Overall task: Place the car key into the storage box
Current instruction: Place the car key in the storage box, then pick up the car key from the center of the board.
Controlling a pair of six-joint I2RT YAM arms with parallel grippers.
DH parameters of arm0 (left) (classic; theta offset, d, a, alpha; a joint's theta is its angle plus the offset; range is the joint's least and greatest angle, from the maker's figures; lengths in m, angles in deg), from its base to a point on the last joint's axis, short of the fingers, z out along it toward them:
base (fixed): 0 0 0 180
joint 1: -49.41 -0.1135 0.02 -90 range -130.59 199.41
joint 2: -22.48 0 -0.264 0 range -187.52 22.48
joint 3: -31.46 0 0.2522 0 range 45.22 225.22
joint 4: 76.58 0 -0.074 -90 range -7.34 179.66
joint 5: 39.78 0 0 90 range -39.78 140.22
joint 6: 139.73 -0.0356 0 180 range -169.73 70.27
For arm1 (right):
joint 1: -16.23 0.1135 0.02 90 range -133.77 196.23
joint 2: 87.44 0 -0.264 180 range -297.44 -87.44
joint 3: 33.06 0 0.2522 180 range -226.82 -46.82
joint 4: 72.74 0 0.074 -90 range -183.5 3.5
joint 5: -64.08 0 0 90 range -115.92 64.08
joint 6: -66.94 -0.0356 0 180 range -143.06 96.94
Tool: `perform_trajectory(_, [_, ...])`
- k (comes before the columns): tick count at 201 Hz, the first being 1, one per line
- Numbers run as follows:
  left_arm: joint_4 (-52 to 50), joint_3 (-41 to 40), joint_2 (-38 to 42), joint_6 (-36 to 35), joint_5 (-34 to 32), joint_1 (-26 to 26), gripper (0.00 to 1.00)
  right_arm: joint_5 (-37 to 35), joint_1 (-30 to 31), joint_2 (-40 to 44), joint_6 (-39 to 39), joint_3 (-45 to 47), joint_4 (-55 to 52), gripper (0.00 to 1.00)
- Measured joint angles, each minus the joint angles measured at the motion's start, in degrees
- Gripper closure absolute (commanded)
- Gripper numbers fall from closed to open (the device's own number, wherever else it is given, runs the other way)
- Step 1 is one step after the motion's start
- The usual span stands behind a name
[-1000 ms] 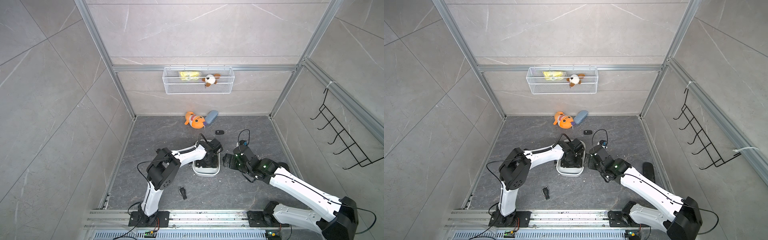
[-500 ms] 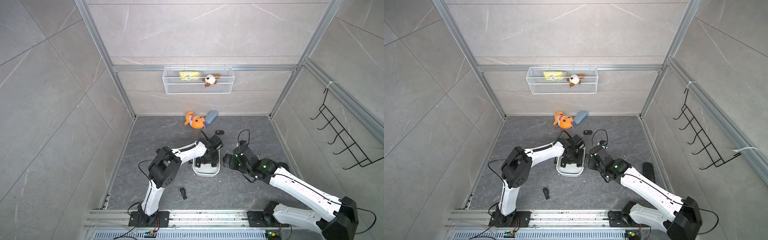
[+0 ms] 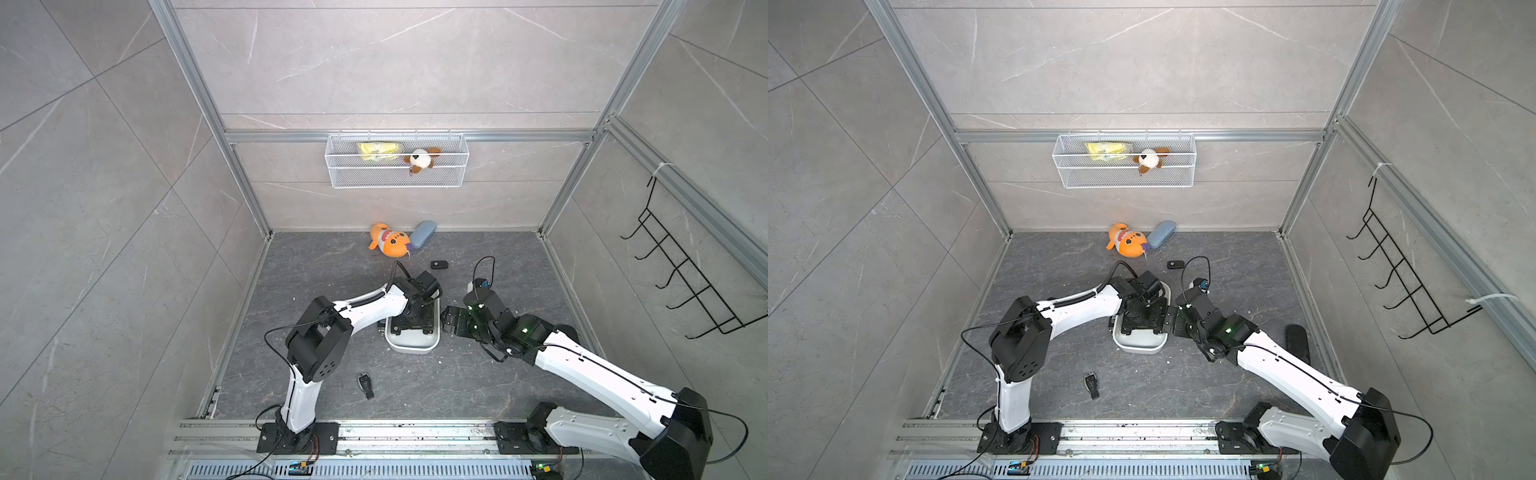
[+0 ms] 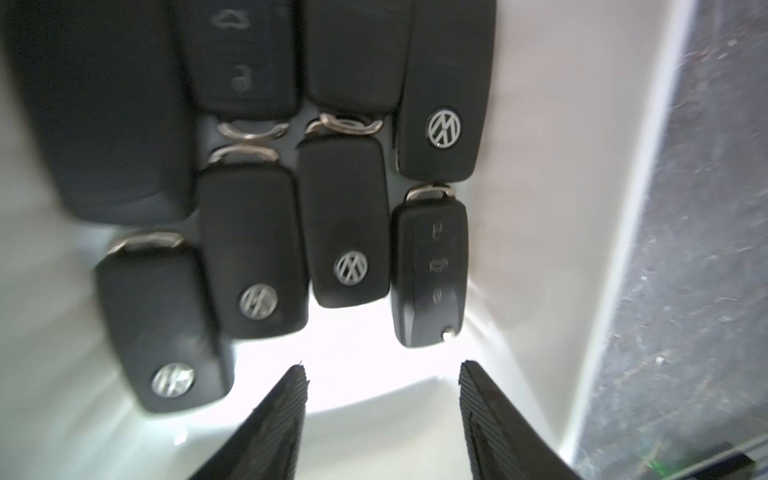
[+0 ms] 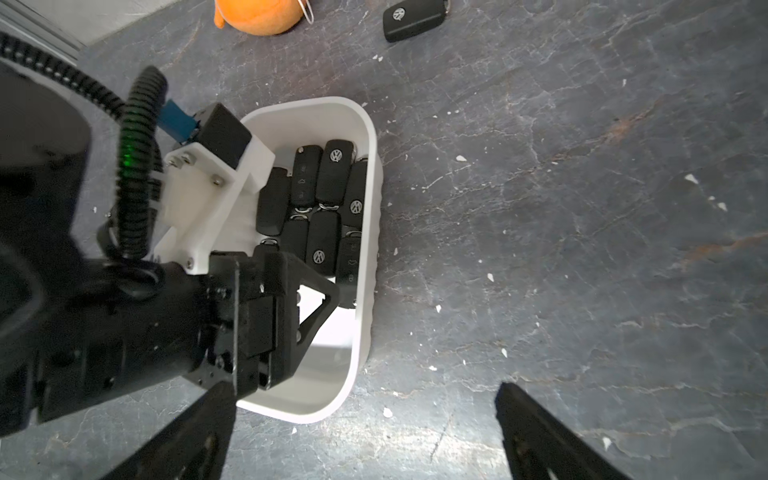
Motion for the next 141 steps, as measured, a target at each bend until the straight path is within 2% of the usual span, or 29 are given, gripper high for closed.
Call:
perform_trajectory(23, [-0.87,-1.18,4.42,0.33,-1.86,-0.42,0.21,2.01,0.00,-1.27,0.87,-0.85,2.14,0.00])
perform_trajectory(51, [-2.01,-3.74,8.98,1.09,-4.66,-1.33,0.00,4.22,0.02,-4.11,1.75,-2.19,4.37,0.00])
perform_trajectory(109, [-4.92,-10.40,15.78,2.03,-8.46,-5.55,0.00,7.69,1.66,-9.57,3.02,-5.81,7.98,0.00])
perform_trajectory(141, [-5.40,-14.51,20.79,1.73,-8.85,-10.56,0.00,8.94,2.82,-12.52,3.23,-7.56,9.55,0.00])
